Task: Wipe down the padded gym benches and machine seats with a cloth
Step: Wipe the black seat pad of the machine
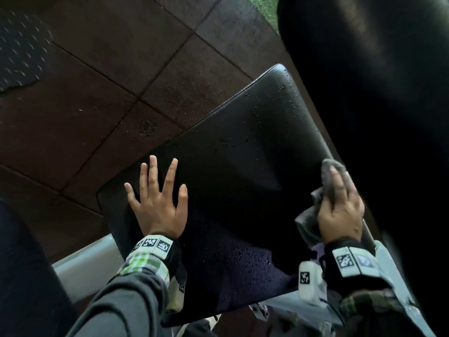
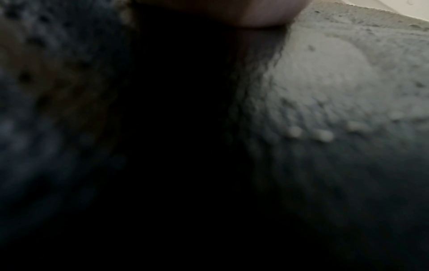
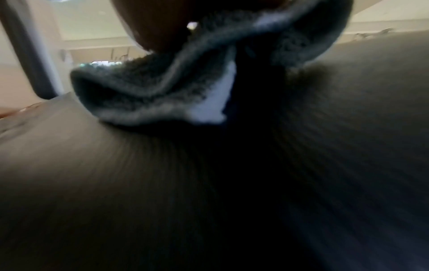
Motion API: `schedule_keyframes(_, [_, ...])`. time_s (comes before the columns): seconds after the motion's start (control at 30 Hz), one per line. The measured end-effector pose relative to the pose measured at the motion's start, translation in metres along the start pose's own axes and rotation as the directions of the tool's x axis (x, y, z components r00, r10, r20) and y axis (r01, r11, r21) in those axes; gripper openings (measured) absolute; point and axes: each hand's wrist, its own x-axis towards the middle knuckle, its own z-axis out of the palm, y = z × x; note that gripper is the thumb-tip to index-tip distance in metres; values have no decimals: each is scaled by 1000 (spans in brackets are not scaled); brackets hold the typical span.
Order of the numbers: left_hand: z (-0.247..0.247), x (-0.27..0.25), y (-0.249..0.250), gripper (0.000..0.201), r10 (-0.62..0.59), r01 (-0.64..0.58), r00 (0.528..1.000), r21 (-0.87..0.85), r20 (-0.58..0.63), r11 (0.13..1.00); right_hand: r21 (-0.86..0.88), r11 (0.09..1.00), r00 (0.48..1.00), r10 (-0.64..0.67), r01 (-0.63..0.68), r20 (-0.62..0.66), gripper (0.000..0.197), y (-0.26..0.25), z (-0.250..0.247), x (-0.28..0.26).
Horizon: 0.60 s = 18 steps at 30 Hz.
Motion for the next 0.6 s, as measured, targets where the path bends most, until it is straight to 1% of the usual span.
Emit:
schedule_keyframes(0.03, [0,0,0,57,1,-1,1000,1,-2,1000,95,990,993,97,-103,64,42,-6,-4,6])
schedule_keyframes(0.07, [0,0,0,57,2,-2,1000,3,-3,1000,144,976,986,152,-162,74,42,-17,-8,12])
schedule_keyframes(0.1, [0,0,0,57,3,-3,1000,6,-4,1000,151,973,985,166,-172,53,41,-29,-11,18])
schedule_keyframes(0.13, [0,0,0,57,2,-2,1000,9,-3,1000,146,977,988,154,-155,15,40,-37,-9,25])
schedule_keyframes(0.2, [0,0,0,57,-1,1,1000,11,2,1000,159,976,986,156,-147,-50,38,-43,-5,39])
schedule_keyframes(0.23, [0,0,1,57,-3,3,1000,8,4,1000,171,977,988,139,-126,-61,39,-48,-4,43])
schedule_keyframes(0.27, [0,0,1,57,-3,3,1000,5,5,1000,182,976,991,126,-117,-38,42,-51,-1,46])
schedule_keyframes(0.3, [0,0,1,57,-3,3,1000,4,4,1000,156,981,993,116,-116,8,44,-53,2,45])
schedule_keyframes(0.33, [0,0,1,57,-2,2,1000,4,3,1000,64,995,997,81,-82,14,48,-50,8,41])
schedule_keyframes(0.37, [0,0,1,57,-1,1,1000,4,4,1000,-55,998,1000,2,-3,-18,53,-49,12,34])
schedule_keyframes(0.4, [-1,0,1,57,-3,3,1000,4,6,1000,-155,984,991,-103,89,-83,57,-43,19,27])
schedule_keyframes(0.43, [-1,0,1,57,-6,6,1000,2,10,1000,-223,962,978,-185,160,-100,59,-38,22,21])
schedule_keyframes(0.47, [-1,0,1,57,-8,8,1000,0,15,1000,-253,949,973,-216,189,-86,58,-27,26,17])
schedule_keyframes(0.5, [-2,0,1,57,-9,9,1000,-2,19,1000,-254,949,976,-209,186,-68,56,-21,27,15])
schedule_keyframes(0.6, [-2,0,1,57,-7,7,1000,-5,26,1000,-175,981,995,-94,86,-39,49,-16,16,9])
